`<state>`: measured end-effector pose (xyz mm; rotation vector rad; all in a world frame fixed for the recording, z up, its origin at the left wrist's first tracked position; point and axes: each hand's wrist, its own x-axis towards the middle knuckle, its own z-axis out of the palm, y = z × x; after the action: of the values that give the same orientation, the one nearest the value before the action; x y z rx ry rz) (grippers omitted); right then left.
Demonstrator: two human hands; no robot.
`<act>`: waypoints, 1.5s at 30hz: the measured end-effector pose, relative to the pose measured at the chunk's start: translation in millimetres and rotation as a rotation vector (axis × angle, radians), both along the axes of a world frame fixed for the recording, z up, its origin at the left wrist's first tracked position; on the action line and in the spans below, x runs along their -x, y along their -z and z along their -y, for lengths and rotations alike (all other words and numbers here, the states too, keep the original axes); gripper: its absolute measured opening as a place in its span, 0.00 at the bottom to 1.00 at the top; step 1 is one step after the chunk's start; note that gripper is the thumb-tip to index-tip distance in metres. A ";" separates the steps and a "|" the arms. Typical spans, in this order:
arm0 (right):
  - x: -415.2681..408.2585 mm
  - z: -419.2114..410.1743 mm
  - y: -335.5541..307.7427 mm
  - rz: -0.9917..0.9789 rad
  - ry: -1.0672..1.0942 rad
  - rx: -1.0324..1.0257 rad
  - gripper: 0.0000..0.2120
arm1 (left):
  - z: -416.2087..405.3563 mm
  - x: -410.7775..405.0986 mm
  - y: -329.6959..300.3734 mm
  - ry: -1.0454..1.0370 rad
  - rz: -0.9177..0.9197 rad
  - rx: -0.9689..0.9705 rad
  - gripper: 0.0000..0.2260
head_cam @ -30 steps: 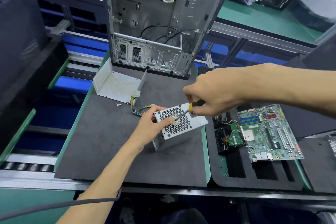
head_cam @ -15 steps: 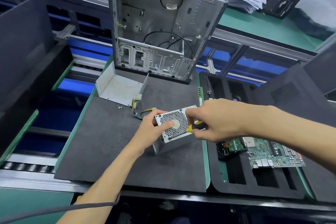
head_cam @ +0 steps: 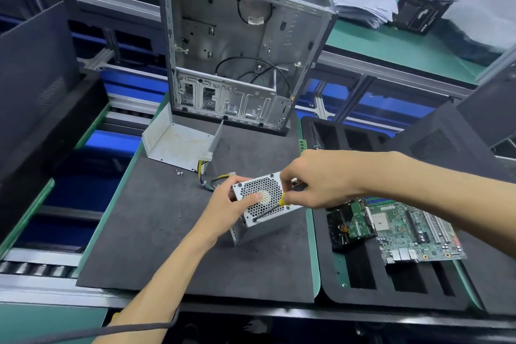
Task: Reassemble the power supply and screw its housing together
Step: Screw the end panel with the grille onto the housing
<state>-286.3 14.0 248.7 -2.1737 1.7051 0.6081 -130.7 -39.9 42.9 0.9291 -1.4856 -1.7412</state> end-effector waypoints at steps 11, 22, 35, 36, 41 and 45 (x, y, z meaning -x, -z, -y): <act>-18.1 -14.3 -6.9 -0.213 -0.290 0.088 0.10 | -0.9 0.7 -3.3 0.000 0.025 0.011 0.09; -41.4 -0.8 -16.8 -0.338 -0.365 -0.001 0.16 | -5.4 1.2 -7.7 -0.026 0.040 -0.039 0.09; -53.7 -9.6 -20.9 -0.363 -0.404 0.046 0.07 | -7.8 -1.9 -18.1 0.000 0.035 -0.066 0.12; -53.0 -10.3 -19.3 -0.358 -0.392 0.028 0.10 | -7.9 -1.6 -18.0 -0.004 0.033 -0.075 0.13; -40.1 -6.2 -13.4 -0.222 -0.030 -0.097 0.16 | -5.5 -1.0 -13.6 -0.002 0.038 -0.095 0.09; -43.8 -9.0 -15.3 -0.200 -0.041 -0.052 0.08 | -4.5 -1.4 -16.4 0.002 0.047 -0.099 0.09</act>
<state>-242.4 23.0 264.1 -2.1788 1.7231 0.8984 -129.3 -35.3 59.2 1.0256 -1.4405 -1.8200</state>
